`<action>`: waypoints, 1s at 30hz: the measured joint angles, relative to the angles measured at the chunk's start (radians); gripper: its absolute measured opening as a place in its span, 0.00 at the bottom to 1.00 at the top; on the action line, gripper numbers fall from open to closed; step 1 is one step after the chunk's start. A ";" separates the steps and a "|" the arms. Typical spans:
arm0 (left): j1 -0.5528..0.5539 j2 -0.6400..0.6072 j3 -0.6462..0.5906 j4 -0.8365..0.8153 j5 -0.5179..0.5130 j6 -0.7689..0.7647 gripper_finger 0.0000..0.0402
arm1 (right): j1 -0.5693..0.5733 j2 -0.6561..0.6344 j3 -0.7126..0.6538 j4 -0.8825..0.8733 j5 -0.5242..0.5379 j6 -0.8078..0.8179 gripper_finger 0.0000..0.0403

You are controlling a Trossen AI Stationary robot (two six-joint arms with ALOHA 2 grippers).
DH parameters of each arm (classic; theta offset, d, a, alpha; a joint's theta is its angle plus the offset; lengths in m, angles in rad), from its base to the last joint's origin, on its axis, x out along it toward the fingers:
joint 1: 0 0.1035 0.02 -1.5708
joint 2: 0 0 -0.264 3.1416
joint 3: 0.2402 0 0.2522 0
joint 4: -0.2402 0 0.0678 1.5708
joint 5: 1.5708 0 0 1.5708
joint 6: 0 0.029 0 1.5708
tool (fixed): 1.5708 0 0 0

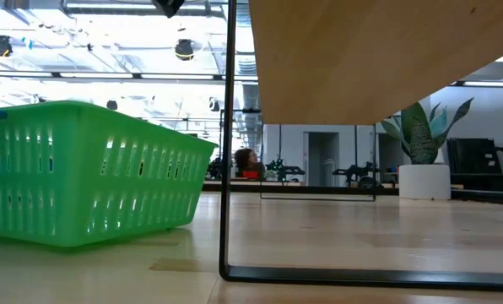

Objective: Stack baskets on shelf by color
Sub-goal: Stack the top green bin into the green bin on the shelf

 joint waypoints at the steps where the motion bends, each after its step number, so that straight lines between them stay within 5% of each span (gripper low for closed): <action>1: 0.003 -0.001 0.000 0.003 -0.002 0.004 0.00 | 0.000 0.000 0.000 0.001 0.000 0.000 0.18; 30: 0.015 -0.002 0.000 0.020 -0.001 0.079 0.00 | 0.000 0.000 0.000 0.001 -0.047 0.001 0.18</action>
